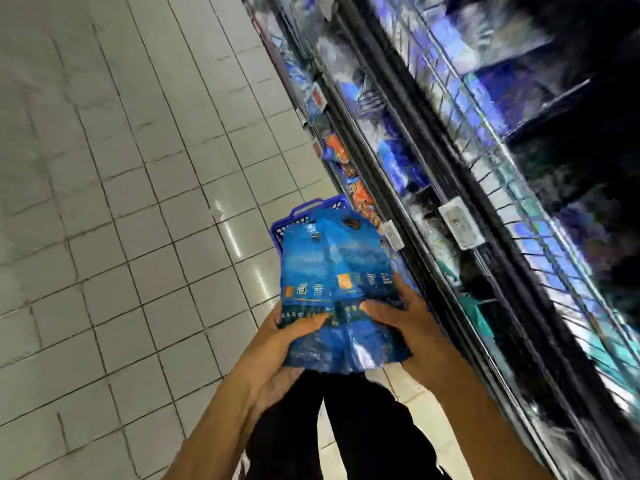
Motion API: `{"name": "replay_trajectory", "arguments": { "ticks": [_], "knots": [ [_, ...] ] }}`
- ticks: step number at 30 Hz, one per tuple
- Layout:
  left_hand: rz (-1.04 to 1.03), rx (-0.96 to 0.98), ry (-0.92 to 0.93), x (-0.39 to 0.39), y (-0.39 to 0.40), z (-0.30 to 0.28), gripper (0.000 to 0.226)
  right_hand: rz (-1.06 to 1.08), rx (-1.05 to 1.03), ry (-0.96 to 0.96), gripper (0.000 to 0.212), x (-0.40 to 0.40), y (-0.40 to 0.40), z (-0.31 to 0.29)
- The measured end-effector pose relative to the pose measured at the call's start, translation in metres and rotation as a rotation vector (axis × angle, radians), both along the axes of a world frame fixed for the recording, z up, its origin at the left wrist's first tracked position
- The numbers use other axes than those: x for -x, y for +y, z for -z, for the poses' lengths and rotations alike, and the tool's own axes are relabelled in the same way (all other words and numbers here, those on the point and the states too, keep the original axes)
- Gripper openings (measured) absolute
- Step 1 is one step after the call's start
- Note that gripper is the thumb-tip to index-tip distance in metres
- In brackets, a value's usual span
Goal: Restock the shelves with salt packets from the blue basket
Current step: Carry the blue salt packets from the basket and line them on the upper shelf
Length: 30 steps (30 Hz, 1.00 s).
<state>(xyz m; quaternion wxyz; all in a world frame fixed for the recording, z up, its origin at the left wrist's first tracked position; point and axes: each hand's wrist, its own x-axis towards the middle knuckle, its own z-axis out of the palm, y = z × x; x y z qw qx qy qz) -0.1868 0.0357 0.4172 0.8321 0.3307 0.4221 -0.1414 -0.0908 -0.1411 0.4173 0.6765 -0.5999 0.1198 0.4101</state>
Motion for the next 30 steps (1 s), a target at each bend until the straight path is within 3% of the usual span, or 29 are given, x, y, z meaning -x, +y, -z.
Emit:
{"name": "replay_trajectory", "arguments": {
  "ticks": [3, 6, 9, 11, 16, 19, 24, 30],
  "knots": [
    [-0.023, -0.038, -0.043, 0.013, -0.003, -0.055, 0.038, 0.074, -0.128, 0.144, 0.054, 0.014, -0.026, -0.06],
    [-0.042, -0.054, -0.138, 0.02, -0.002, -0.102, 0.031, 0.27, -0.24, 0.295, 0.025, 0.027, -0.049, -0.097],
    [-0.019, -0.12, -0.215, 0.019, -0.005, -0.14, 0.034, 0.335, -0.211, 0.189, 0.027, 0.037, -0.053, -0.135],
    [0.013, -0.141, -0.262, 0.016, -0.007, -0.161, 0.039, 0.326, -0.213, 0.185, 0.043, 0.039, -0.054, -0.156],
    [0.158, -0.164, -0.332, 0.001, -0.006, -0.19, 0.044, 0.357, -0.101, -0.112, 0.054, 0.055, -0.07, -0.191],
    [0.283, -0.177, -0.368, -0.013, -0.008, -0.198, 0.042, 0.458, -0.068, -0.229, 0.054, 0.067, -0.072, -0.206],
    [0.56, -0.189, -0.496, -0.042, -0.022, -0.214, 0.061, 0.711, -0.015, -0.378, 0.066, 0.107, -0.084, -0.226],
    [0.866, -0.208, -0.639, -0.065, -0.07, -0.227, 0.057, 1.068, 0.074, -0.467, 0.036, 0.178, -0.113, -0.251]
  ]
}}
